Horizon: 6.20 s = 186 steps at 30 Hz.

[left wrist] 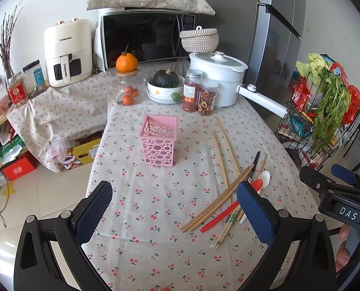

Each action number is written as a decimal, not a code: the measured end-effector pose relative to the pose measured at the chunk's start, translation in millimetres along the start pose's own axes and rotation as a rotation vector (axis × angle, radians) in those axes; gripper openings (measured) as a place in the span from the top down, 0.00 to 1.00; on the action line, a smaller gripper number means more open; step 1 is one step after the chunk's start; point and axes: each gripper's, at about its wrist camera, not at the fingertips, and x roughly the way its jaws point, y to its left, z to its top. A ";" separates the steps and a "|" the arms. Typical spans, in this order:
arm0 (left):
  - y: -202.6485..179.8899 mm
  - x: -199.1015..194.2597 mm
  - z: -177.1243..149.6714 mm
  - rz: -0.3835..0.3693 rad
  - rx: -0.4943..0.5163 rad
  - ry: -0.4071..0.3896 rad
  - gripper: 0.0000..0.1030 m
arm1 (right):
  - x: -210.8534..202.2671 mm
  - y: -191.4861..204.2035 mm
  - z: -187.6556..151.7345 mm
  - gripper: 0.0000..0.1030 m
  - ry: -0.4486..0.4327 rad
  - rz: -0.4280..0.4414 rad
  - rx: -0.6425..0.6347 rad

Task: Organize utensils

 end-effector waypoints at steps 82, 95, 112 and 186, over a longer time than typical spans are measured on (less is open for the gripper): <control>-30.0 131.9 28.2 -0.323 0.170 0.303 0.92 | 195.1 -98.5 0.5 0.56 0.461 0.178 0.333; 20.0 104.0 30.1 -0.376 0.064 0.182 0.92 | 212.4 -102.6 -8.2 0.94 0.395 0.217 0.335; 84.5 -8.1 84.9 -0.275 -0.058 -0.256 0.93 | 102.8 -51.5 32.9 0.96 0.077 0.167 0.117; 142.6 138.2 48.1 0.098 -0.112 0.100 0.20 | 167.7 167.0 112.2 0.84 -0.276 0.118 -0.133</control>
